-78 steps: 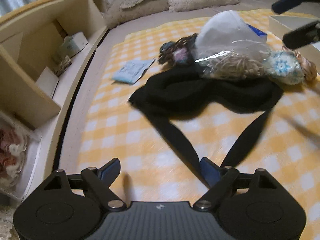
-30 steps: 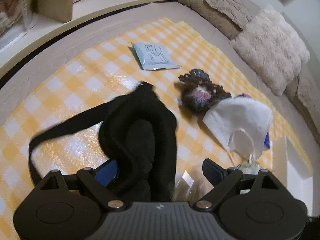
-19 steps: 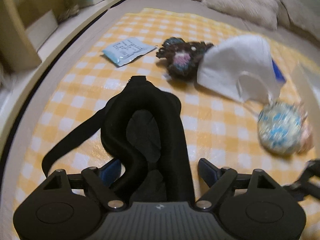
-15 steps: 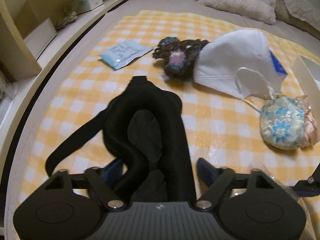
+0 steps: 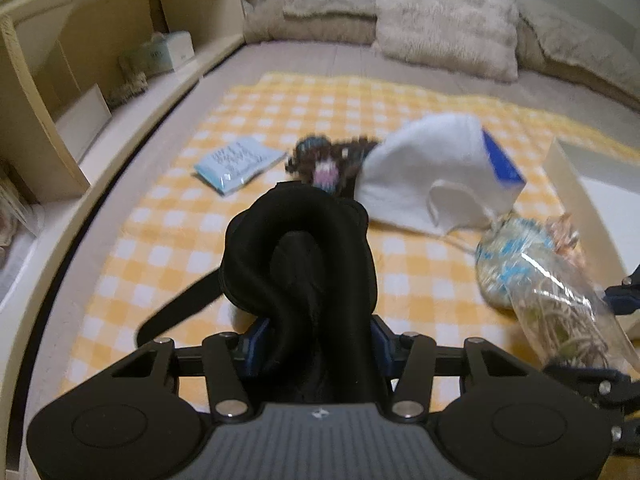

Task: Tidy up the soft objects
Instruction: 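Lift the cable bag with the right gripper while the left gripper lifts the eye mask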

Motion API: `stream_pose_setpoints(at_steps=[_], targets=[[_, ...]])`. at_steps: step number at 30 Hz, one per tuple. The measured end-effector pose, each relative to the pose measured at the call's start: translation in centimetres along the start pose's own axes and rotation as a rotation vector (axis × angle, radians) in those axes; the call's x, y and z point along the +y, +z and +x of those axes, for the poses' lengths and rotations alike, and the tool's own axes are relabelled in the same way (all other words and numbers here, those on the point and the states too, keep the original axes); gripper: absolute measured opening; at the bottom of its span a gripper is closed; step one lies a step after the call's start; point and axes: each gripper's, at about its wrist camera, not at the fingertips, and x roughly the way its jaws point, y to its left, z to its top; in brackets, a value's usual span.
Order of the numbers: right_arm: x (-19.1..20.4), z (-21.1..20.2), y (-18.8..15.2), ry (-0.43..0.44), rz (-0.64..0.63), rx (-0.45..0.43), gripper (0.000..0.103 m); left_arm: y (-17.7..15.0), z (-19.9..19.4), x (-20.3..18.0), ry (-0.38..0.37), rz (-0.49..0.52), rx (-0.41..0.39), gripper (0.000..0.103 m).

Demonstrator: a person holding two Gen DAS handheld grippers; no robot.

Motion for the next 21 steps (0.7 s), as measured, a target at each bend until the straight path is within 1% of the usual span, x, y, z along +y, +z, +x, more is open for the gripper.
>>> stream_pose_setpoints(at_steps=[6, 14, 17, 21], targets=[[-1.3, -3.2, 0.7, -0.049, 0.052, -0.089, 0.053, 0.6, -3.9, -0.5, -0.006, -0.026, -0.099, 0.052], [-2.7, -8.2, 1.9, -0.147, 0.142, -0.227, 0.053, 1.8, -9.5, -1.5, -0.037, -0.046, -0.243, 0.052], [-3.5, -10.2, 2.2, -0.182, 0.179, -0.268, 0.053, 2.3, -11.0, -2.1, -0.048, -0.047, -0.29, 0.052], [-4.3, -12.7, 1.9, -0.231, 0.215, -0.321, 0.053, 3.0, -12.5, -3.3, -0.085, -0.043, -0.339, 0.052]])
